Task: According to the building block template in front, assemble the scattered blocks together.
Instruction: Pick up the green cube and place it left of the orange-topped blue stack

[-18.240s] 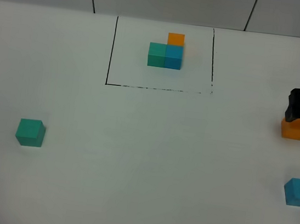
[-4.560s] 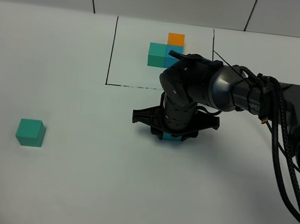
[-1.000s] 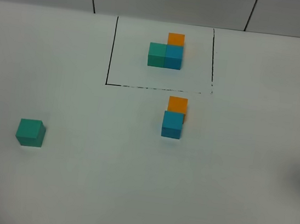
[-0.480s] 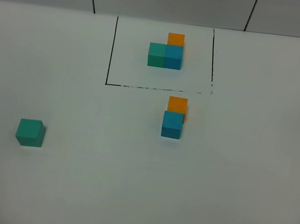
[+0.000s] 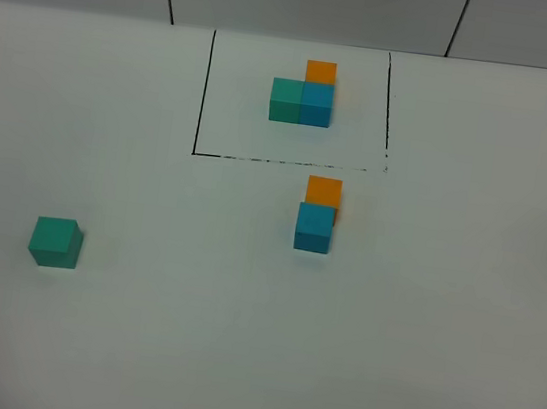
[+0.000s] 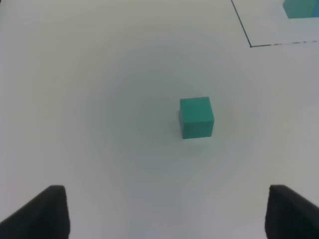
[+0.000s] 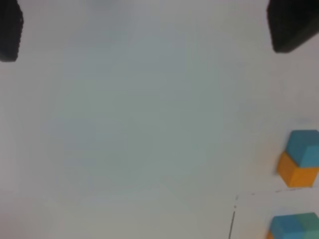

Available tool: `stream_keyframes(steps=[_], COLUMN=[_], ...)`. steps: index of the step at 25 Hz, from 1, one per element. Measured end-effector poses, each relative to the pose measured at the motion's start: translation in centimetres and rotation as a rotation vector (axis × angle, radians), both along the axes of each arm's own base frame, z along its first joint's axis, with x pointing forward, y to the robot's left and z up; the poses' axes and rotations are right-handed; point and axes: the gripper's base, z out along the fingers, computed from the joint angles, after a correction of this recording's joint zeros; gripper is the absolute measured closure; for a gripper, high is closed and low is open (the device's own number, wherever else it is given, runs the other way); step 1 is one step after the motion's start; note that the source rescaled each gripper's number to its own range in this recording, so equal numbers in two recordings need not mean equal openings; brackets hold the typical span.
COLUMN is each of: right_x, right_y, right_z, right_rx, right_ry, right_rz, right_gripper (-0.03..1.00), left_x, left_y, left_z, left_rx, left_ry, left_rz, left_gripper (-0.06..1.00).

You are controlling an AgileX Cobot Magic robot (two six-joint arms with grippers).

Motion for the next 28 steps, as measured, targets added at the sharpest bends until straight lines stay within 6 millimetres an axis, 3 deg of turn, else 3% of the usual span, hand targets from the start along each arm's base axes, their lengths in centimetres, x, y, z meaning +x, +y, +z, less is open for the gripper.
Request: stream_keyframes(steps=[11,28], right_x=[-1.07,-1.09], right_y=[-0.01,-0.15], right_z=[-0.03,-0.02], right_rx=[0.012,0.011], right_ry=[-0.071,-0.072], right_rz=[0.02,-0.123], right_gripper=[0.17,0.19], left_x=[0.0,0.0], left_y=[0.0,0.0], left_z=[0.0,0.0], left_rx=[-0.001,-0.001], left_ry=[0.0,0.0], left_rz=[0.0,0.0], left_gripper=[0.18,0.18])
